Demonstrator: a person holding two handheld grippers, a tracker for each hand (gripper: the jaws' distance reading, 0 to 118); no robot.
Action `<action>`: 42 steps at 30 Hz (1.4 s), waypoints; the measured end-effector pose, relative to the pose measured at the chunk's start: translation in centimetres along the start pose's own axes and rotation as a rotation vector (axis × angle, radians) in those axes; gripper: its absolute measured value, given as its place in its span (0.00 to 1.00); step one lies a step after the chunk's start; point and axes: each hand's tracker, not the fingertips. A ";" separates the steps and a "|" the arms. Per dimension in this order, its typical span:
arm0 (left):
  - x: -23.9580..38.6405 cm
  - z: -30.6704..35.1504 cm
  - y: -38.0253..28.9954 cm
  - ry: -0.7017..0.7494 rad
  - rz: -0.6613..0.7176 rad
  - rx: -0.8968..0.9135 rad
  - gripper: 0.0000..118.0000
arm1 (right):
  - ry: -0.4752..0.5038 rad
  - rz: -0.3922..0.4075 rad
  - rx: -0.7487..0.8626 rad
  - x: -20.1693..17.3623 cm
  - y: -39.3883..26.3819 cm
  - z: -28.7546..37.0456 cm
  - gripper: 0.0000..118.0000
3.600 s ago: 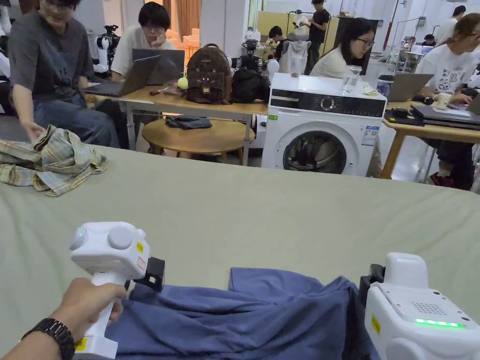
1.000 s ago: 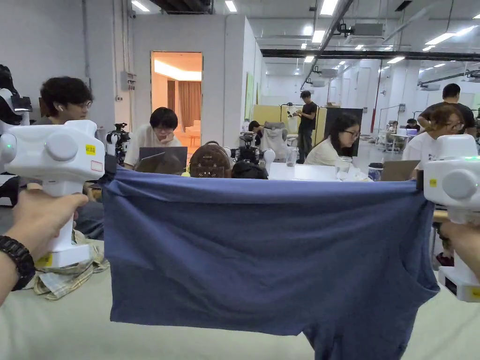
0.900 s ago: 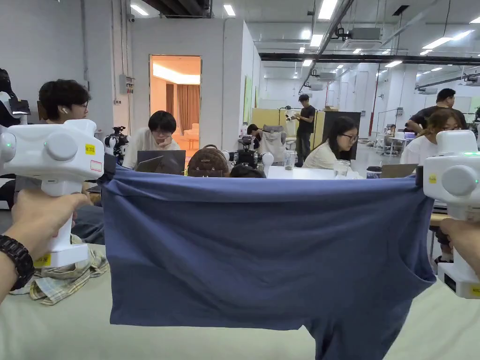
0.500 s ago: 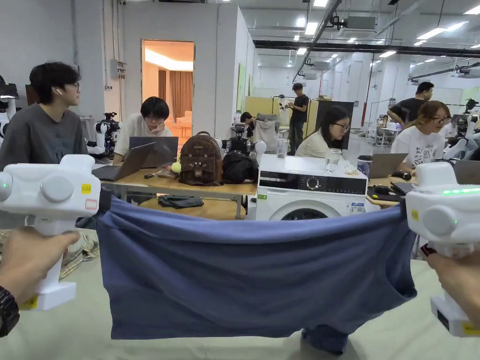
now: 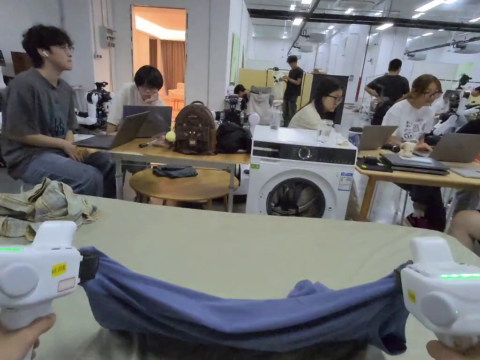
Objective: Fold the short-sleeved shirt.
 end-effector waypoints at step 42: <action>8.5 -1.7 -10.1 0.059 -0.074 0.041 0.00 | 0.163 -0.124 0.115 -11.2 -9.4 5.0 0.00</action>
